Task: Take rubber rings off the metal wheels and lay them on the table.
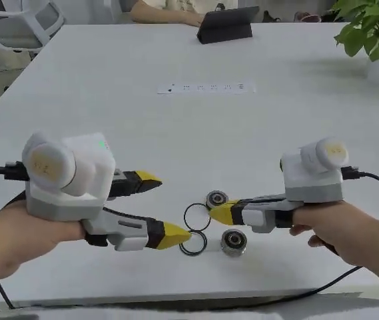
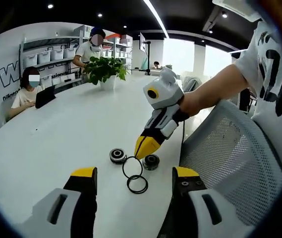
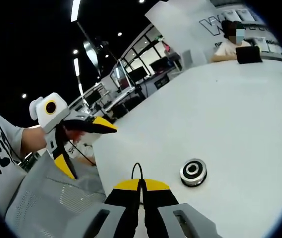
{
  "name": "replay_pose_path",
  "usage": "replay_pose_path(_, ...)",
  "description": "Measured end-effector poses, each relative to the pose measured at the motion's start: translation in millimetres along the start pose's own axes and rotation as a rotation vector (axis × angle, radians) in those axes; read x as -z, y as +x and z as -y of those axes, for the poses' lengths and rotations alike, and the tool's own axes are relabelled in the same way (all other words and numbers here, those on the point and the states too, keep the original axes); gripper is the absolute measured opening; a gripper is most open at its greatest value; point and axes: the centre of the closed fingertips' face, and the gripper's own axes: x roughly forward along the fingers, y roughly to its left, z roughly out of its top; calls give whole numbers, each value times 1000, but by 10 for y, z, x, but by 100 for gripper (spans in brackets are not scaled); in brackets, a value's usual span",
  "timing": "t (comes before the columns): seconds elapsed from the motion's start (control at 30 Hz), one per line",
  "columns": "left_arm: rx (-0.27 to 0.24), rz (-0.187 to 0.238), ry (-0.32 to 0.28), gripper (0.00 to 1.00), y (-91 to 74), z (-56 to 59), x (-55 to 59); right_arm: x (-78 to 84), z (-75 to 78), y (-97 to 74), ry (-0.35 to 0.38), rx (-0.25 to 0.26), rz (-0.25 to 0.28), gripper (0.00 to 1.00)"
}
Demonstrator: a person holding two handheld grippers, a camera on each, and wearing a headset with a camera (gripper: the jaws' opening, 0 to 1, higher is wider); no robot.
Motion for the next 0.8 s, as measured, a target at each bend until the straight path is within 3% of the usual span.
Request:
replay_pose_path(0.47,-34,1,-12,61,-123,-45,53,239,0,136,12,-20,-131,0)
replay_pose_path(0.8,-43,-2,-20,61,-149,-68,81,312,80,191,12,2,-173,0)
